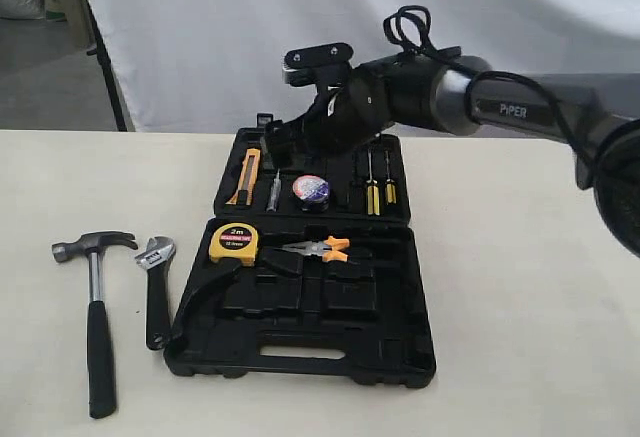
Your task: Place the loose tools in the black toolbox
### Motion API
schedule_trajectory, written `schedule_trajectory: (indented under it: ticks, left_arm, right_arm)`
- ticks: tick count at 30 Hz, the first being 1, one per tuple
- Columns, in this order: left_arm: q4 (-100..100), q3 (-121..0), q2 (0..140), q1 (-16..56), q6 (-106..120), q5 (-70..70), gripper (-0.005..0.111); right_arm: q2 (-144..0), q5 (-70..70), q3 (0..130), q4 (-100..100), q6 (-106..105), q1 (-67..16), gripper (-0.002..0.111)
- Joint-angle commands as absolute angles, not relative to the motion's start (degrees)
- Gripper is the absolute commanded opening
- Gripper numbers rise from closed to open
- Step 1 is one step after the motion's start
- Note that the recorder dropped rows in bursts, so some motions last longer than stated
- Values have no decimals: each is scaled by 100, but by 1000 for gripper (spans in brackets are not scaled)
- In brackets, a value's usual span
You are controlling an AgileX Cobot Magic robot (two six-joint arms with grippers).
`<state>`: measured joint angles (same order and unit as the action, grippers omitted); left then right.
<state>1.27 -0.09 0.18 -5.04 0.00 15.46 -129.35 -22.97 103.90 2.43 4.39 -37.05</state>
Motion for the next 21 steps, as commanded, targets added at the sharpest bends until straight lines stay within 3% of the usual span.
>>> schedule_trajectory:
  ticks: [1,3,11,21]
  left_arm:
    - [173,0,0,-474,0,1542,1]
    - [173,0,0,-474,0,1542,1]
    - [173,0,0,-474,0,1542,1]
    - [173,0,0,-474,0,1542,1]
  right_arm:
    - [-12971,-2232,10392,255,0,-3688,43]
    - [-13107,-2101,10392,244,0,-3688,0]
    - [-13731,-2218,10392,159,0,-3672,2]
    - [-13418,-2486,10392,223,0,-3577,2]
